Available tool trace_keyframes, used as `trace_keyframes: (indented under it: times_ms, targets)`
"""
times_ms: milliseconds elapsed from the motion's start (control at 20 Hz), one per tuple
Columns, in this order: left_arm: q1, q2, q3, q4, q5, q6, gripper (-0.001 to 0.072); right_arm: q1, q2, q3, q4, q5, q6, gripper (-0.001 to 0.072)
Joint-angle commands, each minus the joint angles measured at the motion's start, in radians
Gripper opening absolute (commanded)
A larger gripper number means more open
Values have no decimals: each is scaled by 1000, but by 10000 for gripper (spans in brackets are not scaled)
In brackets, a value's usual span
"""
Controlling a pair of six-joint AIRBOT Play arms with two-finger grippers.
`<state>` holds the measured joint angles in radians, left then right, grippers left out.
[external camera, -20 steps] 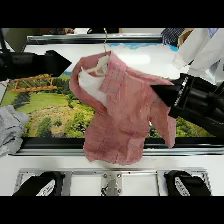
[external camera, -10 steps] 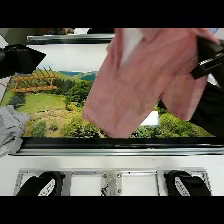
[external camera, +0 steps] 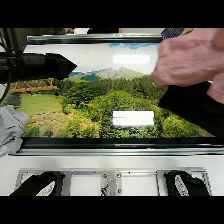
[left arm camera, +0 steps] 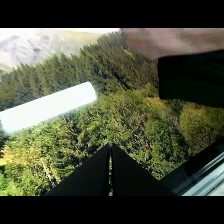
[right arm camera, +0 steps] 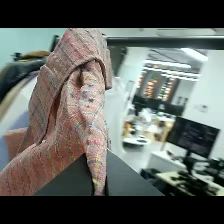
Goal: Fold the clothes and pants, and hang the long-sleeved shirts on hangers.
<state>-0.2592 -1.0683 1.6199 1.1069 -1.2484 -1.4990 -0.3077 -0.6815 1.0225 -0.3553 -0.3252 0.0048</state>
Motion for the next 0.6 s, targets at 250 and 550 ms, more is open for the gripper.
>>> trace_keyframes:
  times_ms: [250,550]
  targets:
    - [-26,-53,1,-1,-5,1,16,-438,-97,95,79,98,26,7]
    - [-26,-54,1,-1,-9,1,16,-466,-256,310,99,104,26,7]
